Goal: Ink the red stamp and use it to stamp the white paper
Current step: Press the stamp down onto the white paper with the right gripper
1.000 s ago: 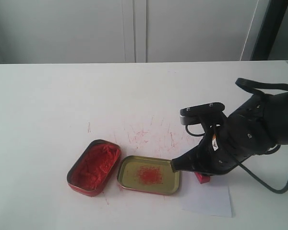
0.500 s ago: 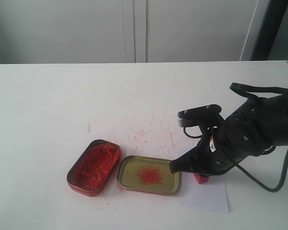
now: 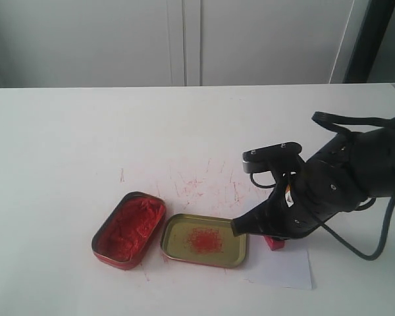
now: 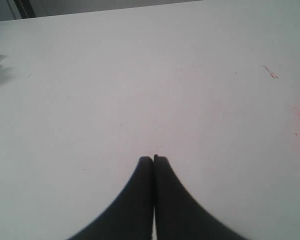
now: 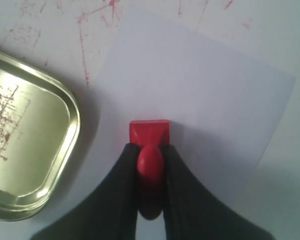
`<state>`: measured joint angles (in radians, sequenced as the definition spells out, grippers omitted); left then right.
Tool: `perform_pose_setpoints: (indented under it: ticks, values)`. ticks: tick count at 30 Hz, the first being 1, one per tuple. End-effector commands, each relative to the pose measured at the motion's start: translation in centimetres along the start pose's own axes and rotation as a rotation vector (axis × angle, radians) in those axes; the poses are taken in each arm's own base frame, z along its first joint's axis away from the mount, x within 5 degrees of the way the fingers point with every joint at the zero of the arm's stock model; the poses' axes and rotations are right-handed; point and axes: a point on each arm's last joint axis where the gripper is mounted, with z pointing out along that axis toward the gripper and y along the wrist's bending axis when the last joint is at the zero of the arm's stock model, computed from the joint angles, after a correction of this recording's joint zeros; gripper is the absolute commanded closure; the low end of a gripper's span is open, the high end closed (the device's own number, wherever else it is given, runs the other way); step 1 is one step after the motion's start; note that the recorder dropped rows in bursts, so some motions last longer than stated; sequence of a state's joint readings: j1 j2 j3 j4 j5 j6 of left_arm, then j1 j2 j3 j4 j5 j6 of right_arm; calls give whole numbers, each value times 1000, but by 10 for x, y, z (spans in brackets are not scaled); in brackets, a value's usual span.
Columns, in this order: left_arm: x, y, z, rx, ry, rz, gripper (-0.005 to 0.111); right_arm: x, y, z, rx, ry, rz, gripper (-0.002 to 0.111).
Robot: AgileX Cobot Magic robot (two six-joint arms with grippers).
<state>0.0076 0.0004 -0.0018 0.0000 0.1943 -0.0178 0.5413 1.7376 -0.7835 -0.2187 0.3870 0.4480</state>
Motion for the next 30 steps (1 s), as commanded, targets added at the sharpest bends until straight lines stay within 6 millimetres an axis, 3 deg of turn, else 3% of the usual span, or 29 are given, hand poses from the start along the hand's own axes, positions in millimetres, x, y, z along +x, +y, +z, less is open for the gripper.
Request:
perform_pose_setpoints:
  ticks: [1,14,30]
  values:
    - [0,0,0,3,0,-9,107,24,-5,21,34,151,39,108]
    - [0,0,0,3,0,-9,107,11,-2,-14,-26,19,122,108]
    - [0,0,0,3,0,-9,107,2,-1,-28,-69,-82,210,108]
